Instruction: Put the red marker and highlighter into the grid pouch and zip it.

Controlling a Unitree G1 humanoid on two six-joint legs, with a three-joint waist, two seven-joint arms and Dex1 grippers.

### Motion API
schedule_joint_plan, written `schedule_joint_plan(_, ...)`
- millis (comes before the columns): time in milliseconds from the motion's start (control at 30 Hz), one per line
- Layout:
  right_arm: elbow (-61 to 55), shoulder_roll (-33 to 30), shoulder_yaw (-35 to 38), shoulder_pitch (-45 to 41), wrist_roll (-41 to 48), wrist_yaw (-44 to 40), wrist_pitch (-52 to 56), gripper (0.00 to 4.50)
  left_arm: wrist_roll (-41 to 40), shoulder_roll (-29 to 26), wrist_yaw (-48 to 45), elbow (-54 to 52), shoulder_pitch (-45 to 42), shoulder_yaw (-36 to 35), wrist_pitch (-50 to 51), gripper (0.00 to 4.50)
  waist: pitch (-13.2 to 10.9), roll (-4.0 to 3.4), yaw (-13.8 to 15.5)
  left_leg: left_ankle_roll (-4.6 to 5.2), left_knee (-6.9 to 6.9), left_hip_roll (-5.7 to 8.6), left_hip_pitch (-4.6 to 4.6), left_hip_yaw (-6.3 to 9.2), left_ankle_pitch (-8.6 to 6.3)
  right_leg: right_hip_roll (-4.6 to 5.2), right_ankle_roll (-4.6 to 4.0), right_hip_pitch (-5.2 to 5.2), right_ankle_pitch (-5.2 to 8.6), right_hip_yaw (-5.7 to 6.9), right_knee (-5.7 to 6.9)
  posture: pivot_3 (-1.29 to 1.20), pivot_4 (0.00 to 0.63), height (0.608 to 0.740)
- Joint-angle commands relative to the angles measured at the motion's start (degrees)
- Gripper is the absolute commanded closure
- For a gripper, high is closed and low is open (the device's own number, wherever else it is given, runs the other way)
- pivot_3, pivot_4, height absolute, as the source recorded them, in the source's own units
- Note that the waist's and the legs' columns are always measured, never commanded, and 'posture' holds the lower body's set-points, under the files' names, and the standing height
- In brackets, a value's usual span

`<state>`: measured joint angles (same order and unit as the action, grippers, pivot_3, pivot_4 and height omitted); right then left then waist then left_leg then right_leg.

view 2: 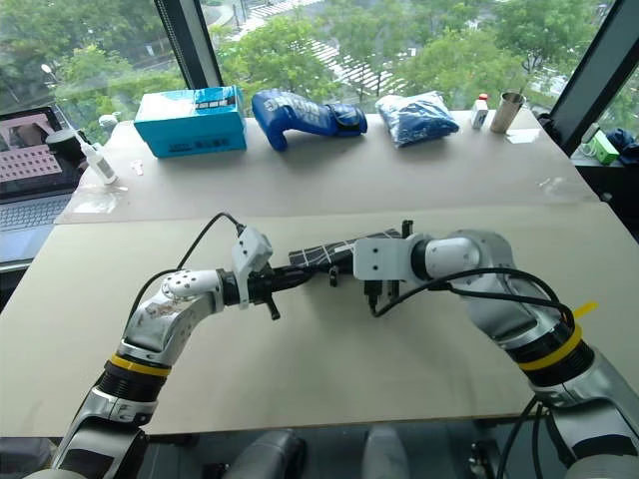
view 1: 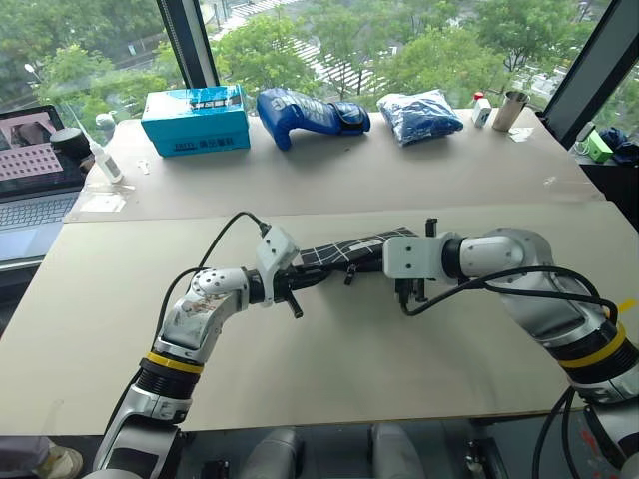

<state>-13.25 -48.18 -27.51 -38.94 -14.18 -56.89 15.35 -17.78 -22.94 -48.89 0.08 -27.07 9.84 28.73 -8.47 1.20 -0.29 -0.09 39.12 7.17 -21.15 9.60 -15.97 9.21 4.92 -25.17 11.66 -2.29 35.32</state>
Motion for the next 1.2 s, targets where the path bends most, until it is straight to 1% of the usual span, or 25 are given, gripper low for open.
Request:
schedule_joint_plan(33,3.21,3.2,-2.62,-3.27,-6.2,2.62,-8.55,3.98,0.0,0.39,-0.38,-1.02,-1.37,-0.24,-1.52,4.5,0.0,0.0,-0.17,-0.01,0.0,0.0,0.0,0.0,0.01,0.0,0.0,0.0,0.0,0.0,0.01,0.0,0.15,0.74)
schedule_joint_plan(167,6.31,5.98,-0.58,-3.78,-7.17,4.04,-10.71,3.98,-0.01,0.5,-0.23,-1.08,-1.35,-0.32,-1.54,4.5,0.0,0.0,-0.42,-0.04,-0.01,-0.04,0.01,0.0,0.03,-0.05,-0.02,-0.06,-0.01,0.0,0.04,0.0,0.15,0.74)
schedule_joint_plan(233,6.29,6.25,1.85,-2.96,-4.41,2.52,-9.47,2.97,-0.14,0.45,-0.03,-1.33,-1.1,-0.59,-1.43,4.5,0.0,0.0,-0.42,-0.04,-0.01,-0.03,0.0,0.01,0.02,-0.04,-0.02,-0.06,-0.01,0.0,0.03,0.0,0.15,0.74)
schedule_joint_plan(267,6.55,6.14,3.23,-2.52,-4.24,3.15,-9.09,2.75,-0.26,0.44,0.09,-1.49,-0.94,-0.75,-1.32,4.5,0.0,0.0,-0.42,-0.04,-0.01,-0.02,0.0,0.01,0.02,-0.04,-0.02,-0.06,-0.01,-0.01,0.02,0.0,0.15,0.74)
schedule_joint_plan(300,6.67,6.12,4.4,-2.14,-4.07,3.54,-8.51,2.4,-0.35,0.43,0.17,-1.6,-0.82,-0.87,-1.24,4.5,0.0,0.0,-0.42,-0.04,-0.01,-0.02,0.0,0.01,0.02,-0.03,-0.02,-0.06,-0.01,-0.01,0.01,0.0,0.15,0.74)
schedule_joint_plan(367,5.63,5.65,7.4,-0.69,-0.84,2.37,-7.43,1.69,-0.39,0.51,0.41,-1.62,-0.74,-0.98,-1.21,4.5,0.0,0.0,-0.31,-0.04,-0.01,-0.02,0.0,0.01,0.02,-0.04,-0.03,-0.05,-0.02,-0.01,0.01,0.0,0.15,0.74)
schedule_joint_plan(500,3.46,5.92,15.41,1.28,6.78,1.22,-2.31,1.69,-0.74,0.76,0.89,-1.51,-0.84,-1.48,-0.93,4.5,0.0,0.0,-0.37,-0.04,-0.01,-0.03,0.0,0.01,0.02,-0.04,-0.03,-0.03,-0.02,-0.01,-0.01,0.0,0.15,0.74)
schedule_joint_plan(600,1.56,5.4,22.14,2.67,13.28,0.62,3.62,1.69,-1.4,1.27,1.44,-1.3,-1.04,-2.29,-0.41,4.5,0.0,0.0,-0.43,-0.04,-0.01,-0.04,0.0,0.02,0.02,-0.05,-0.04,-0.04,-0.02,-0.02,0.0,0.0,0.15,0.74)
schedule_joint_plan(667,-1.59,4.3,28.26,5.91,20.07,-1.58,9.3,1.69,-1.88,1.72,2.04,-1.09,-1.32,-3.1,0.16,4.5,0.0,0.0,-0.34,-0.04,-0.04,-0.05,0.01,0.02,0.02,-0.05,-0.04,-0.03,-0.02,-0.02,-0.01,0.0,0.15,0.74)
schedule_joint_plan(700,-3.99,3.87,32.27,9.25,24.96,-2.98,14.05,1.69,-2.1,1.95,2.44,-0.85,-1.55,-3.61,0.42,4.5,0.0,0.0,-0.05,-0.03,-0.07,-0.06,0.0,0.02,0.02,-0.05,-0.04,-0.03,-0.02,-0.01,-0.02,0.0,0.15,0.74)
schedule_joint_plan(767,-7.59,2.94,36.64,14.73,31.03,-4.5,20.27,1.69,-2.31,2.25,2.86,-0.54,-1.84,-4.25,0.68,4.5,0.0,0.0,0.29,0.02,-0.07,-0.09,0.0,0.03,-0.01,-0.05,-0.04,0.02,-0.02,0.03,-0.09,0.0,0.15,0.74)
schedule_joint_plan(800,-8.88,2.52,37.43,17.12,32.5,-4.75,22.09,1.69,-2.38,2.34,2.94,-0.43,-1.9,-4.44,0.69,4.5,0.0,0.0,0.45,0.04,-0.07,-0.06,-0.01,0.03,-0.02,-0.04,-0.04,0.01,-0.03,0.01,-0.09,0.0,0.15,0.74)
schedule_joint_plan(900,-10.31,3.93,37.7,22.01,34.75,-1.4,26.51,1.69,-2.64,2.57,3.28,-0.16,-2.25,-4.88,0.82,4.5,0.0,0.0,0.36,0.06,-0.06,-0.04,0.0,0.02,-0.04,-0.01,-0.03,0.02,-0.03,-0.01,-0.1,0.0,0.15,0.74)
schedule_joint_plan(1000,-10.14,9.88,32.41,24.96,33.25,6.0,29.59,1.69,-2.26,2.74,3.79,0.44,-2.77,-5.02,0.57,4.5,0.01,0.0,0.05,0.05,-0.07,-0.08,0.06,-0.03,-0.03,-0.04,-0.06,0.03,-0.06,-0.03,-0.05,0.0,0.15,0.74)
schedule_joint_plan(1067,-8.62,15.17,28.88,24.37,31.3,11.93,30.49,1.69,-2.29,2.73,3.76,0.43,-2.88,-5.08,0.7,4.5,0.01,0.0,-0.19,0.02,-0.08,-0.12,0.09,-0.04,-0.01,-0.09,-0.09,0.01,-0.07,-0.04,0.01,0.0,0.15,0.74)
schedule_joint_plan(1133,-7.52,18.45,26.69,23.5,30.22,15.5,31.26,1.69,-2.34,2.7,3.75,0.35,-2.92,-5.11,0.87,4.5,0.01,-0.01,-0.37,-0.04,-0.08,-0.13,0.09,-0.04,0.03,-0.08,-0.09,-0.03,-0.07,-0.05,0.1,0.0,0.15,0.74)
schedule_joint_plan(1200,-5.63,22.22,24.37,20.84,28.94,19.29,31.62,1.69,-2.48,2.76,3.76,-0.17,-2.78,-5.06,1.36,4.5,0.0,-0.01,-0.36,-0.05,-0.06,-0.02,0.04,-0.03,0.04,0.04,-0.09,-0.11,-0.07,-0.07,0.2,0.0,0.15,0.74)
